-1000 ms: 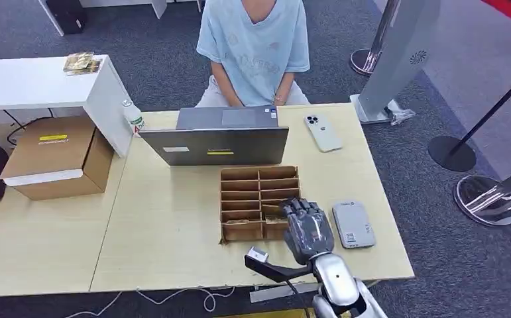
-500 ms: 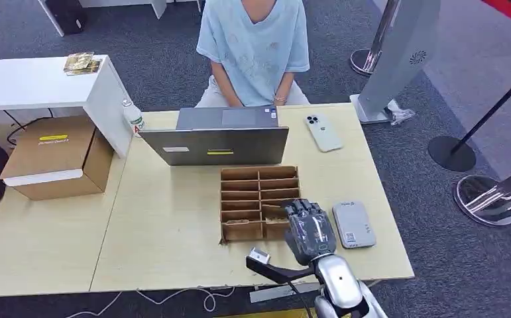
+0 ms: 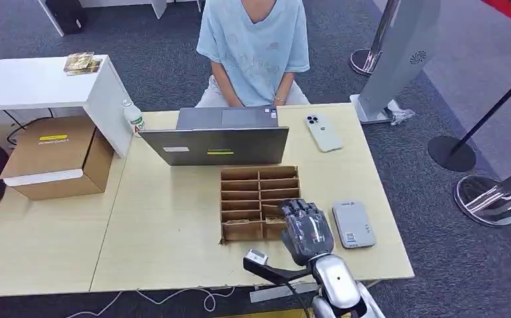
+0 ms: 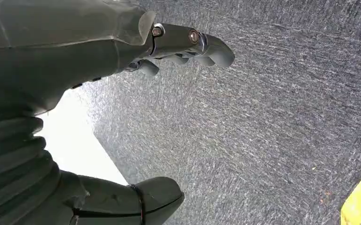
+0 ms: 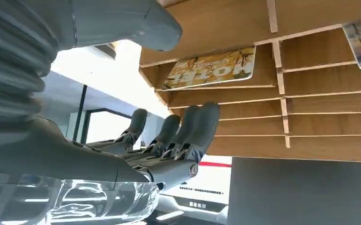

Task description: Pass the card to the sensor for recognition and then transmit it.

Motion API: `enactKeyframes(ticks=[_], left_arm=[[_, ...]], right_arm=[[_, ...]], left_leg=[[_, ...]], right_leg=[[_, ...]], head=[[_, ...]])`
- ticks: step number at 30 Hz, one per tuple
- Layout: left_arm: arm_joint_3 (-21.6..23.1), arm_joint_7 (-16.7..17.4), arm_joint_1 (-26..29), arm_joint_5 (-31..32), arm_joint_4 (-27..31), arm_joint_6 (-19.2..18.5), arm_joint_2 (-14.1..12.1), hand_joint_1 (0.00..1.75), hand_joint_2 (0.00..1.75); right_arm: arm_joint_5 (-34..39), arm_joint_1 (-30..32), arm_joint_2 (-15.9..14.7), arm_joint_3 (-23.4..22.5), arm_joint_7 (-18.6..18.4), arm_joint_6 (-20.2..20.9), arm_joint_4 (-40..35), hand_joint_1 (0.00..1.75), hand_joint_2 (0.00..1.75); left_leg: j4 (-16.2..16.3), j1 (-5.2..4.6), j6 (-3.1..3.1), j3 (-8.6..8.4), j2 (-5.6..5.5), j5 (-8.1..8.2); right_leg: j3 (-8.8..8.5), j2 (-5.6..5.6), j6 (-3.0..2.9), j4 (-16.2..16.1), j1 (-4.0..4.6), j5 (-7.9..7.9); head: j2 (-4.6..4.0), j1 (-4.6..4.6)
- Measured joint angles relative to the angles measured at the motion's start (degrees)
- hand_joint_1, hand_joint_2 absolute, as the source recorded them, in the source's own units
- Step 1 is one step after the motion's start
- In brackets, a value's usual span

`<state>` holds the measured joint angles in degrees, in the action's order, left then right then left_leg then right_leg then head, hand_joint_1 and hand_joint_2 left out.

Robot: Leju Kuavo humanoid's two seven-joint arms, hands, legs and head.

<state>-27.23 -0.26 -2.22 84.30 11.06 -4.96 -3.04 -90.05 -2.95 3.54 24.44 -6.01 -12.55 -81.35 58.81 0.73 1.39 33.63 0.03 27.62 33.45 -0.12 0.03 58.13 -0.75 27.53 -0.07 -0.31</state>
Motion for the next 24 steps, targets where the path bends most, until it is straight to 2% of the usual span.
enactKeyframes(ticks=[1, 2, 4, 5, 8, 13, 14, 24], left_arm=[[0.0, 0.0, 0.0, 0.0, 0.0, 0.0, 0.0, 0.0, 1.75], [0.0, 0.0, 0.0, 0.0, 0.0, 0.0, 0.0, 0.0, 1.75], [0.0, -0.1, 0.0, 0.0, 0.0, 0.0, 0.0, 0.0, 1.75], [0.0, -0.1, 0.0, 0.0, 0.0, 0.0, 0.0, 0.0, 1.75], [0.0, -0.1, 0.0, 0.0, 0.0, 0.0, 0.0, 0.0, 1.75], [0.0, -0.2, 0.0, 0.0, 0.0, 0.0, 0.0, 0.0, 1.75], [0.0, -0.3, 0.0, 0.0, 0.0, 0.0, -0.1, 0.0, 1.75], [0.0, -0.3, 0.0, 0.1, 0.0, 0.0, -0.1, 0.0, 1.75]], right_arm=[[0.0, 0.0, 0.0, 0.0, 0.0, 0.0, 0.0, 1.06, 1.75], [0.0, 0.0, 0.0, 0.1, 0.0, 0.0, 0.0, 1.43, 1.75], [0.0, 0.0, 0.0, 0.2, 0.0, 0.0, 0.0, 1.45, 1.75], [0.0, 0.0, 0.0, 0.2, 0.0, 0.0, 0.0, 1.54, 1.75], [0.0, -0.1, 0.0, 0.3, 0.0, 0.0, 0.0, 1.61, 1.75], [0.0, -0.1, 0.0, 0.3, -0.2, 0.0, 0.0, 1.66, 1.75], [0.0, -0.1, 0.0, 0.3, -0.2, 0.0, 0.0, 1.61, 1.75], [0.0, -0.1, 0.0, 0.3, -0.5, 0.0, -0.2, 1.61, 1.75]], left_leg=[[0.0, 0.0, 0.0, 0.0, 0.0, 0.0], [0.0, 0.0, 0.0, 0.0, 0.0, 0.0], [0.0, 0.0, 0.0, 0.0, 0.0, 0.0], [0.0, 0.0, 0.0, 0.0, 0.0, 0.0], [0.0, 0.0, 0.0, 0.0, 0.0, 0.0], [0.0, 0.0, 0.0, 0.0, 0.0, 0.0], [0.0, 0.0, 0.0, 0.0, 0.0, 0.0], [0.0, 0.0, 0.0, 0.0, 0.0, 0.0]], right_leg=[[0.0, 0.0, 0.0, 0.0, 0.0, 0.0], [0.0, 0.0, 0.0, 0.0, 0.0, 0.0], [0.0, 0.0, 0.0, 0.0, 0.0, 0.0], [0.0, 0.0, 0.0, 0.0, 0.0, 0.0], [0.0, 0.0, 0.0, 0.0, 0.0, 0.0], [0.0, 0.0, 0.0, 0.0, 0.0, 0.0], [0.0, 0.0, 0.0, 0.0, 0.0, 0.0], [0.0, 0.0, 0.0, 0.0, 0.0, 0.0]], head=[[0.0, 0.02], [0.0, 0.02], [0.0, 0.0], [0.0, 0.0], [0.0, 0.0], [0.0, 0.0], [0.0, 0.02], [0.0, 0.0]])
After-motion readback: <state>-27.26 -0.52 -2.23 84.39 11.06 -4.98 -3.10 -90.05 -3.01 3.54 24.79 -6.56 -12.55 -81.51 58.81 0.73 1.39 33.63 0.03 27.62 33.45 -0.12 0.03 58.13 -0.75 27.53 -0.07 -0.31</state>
